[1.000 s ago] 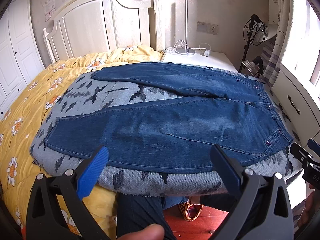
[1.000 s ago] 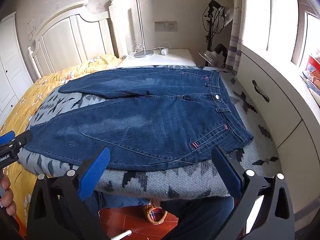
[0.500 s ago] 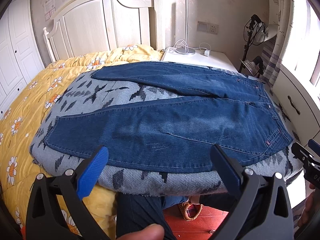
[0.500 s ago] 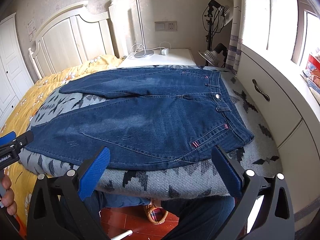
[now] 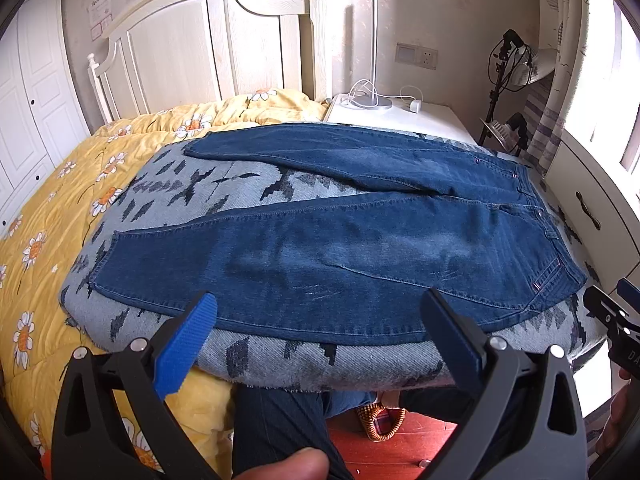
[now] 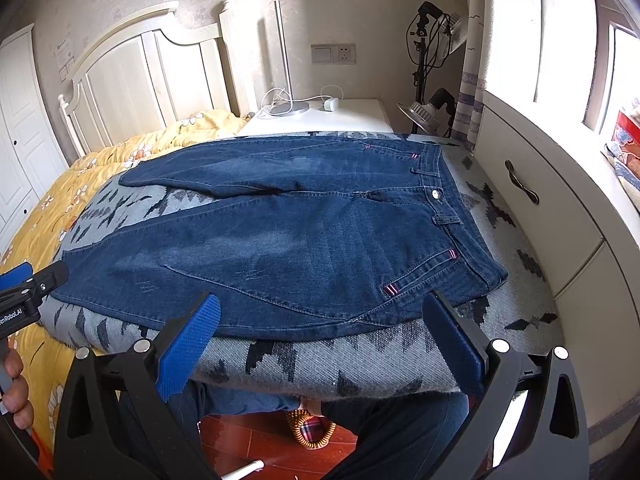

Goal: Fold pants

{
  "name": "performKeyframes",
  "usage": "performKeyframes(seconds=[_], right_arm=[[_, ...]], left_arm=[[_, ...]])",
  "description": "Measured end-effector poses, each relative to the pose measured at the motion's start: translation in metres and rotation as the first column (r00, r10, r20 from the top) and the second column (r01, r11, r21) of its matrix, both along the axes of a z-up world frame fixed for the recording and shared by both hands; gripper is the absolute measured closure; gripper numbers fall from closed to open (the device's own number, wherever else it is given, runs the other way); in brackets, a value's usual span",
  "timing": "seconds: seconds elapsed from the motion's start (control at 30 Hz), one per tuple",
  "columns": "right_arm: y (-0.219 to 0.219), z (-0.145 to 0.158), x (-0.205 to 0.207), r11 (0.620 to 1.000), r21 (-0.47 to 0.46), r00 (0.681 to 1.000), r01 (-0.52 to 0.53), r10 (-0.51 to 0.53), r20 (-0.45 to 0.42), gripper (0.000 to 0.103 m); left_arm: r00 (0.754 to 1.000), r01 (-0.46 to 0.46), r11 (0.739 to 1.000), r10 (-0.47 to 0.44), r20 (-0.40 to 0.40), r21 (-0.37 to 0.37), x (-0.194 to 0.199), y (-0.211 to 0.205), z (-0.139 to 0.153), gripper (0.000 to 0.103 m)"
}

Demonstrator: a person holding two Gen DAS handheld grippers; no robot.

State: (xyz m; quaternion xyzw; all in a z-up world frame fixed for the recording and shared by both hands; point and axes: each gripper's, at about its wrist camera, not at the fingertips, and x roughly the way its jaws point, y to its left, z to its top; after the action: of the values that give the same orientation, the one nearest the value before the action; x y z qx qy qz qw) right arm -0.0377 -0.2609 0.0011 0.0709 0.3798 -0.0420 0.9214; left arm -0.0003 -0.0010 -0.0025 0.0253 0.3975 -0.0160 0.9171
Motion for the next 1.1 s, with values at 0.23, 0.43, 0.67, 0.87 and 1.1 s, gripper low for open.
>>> performKeyframes(seconds=[0.23, 0.43, 0.67, 0.87, 1.1], right_arm=[[-0.0017, -0.0009, 0.0000, 1.000, 0.014, 1.000, 0.002, -0.002, -0.006, 0.005], [-0.0021, -0.0014, -0.0009, 1.000, 0.020, 1.000, -0.002, 0.002, -0.006, 0.005], [-0.0019, -0.0020, -0.0018, 1.000, 0.021, 1.000, -0.004, 0.004, -0.006, 0.005], [-0.0020, -0.0022, -0.0020, 1.000, 0.022, 1.000, -0.003, 0.004, -0.006, 0.005], [-0.0019, -0.0043, -0.0033, 1.000, 0.022, 1.000, -0.004, 0.004, -0.007, 0.005]], left_arm=[[1.000, -0.001, 1.000, 0.001, -0.001, -0.001, -0.0008, 0.0005, -0.0007, 0.002], [1.000, -0.001, 1.000, 0.001, -0.001, -0.001, -0.0009, 0.0002, -0.0007, 0.002], [1.000, 0.000, 1.000, 0.000, -0.002, -0.002, -0.0008, 0.0005, -0.0009, 0.002], [1.000, 0.001, 1.000, -0.001, -0.004, -0.003, -0.0027, 0.0008, -0.0026, 0.002], [1.000, 0.000, 1.000, 0.000, -0.006, -0.003, -0.0043, -0.0002, -0.0042, 0.002]])
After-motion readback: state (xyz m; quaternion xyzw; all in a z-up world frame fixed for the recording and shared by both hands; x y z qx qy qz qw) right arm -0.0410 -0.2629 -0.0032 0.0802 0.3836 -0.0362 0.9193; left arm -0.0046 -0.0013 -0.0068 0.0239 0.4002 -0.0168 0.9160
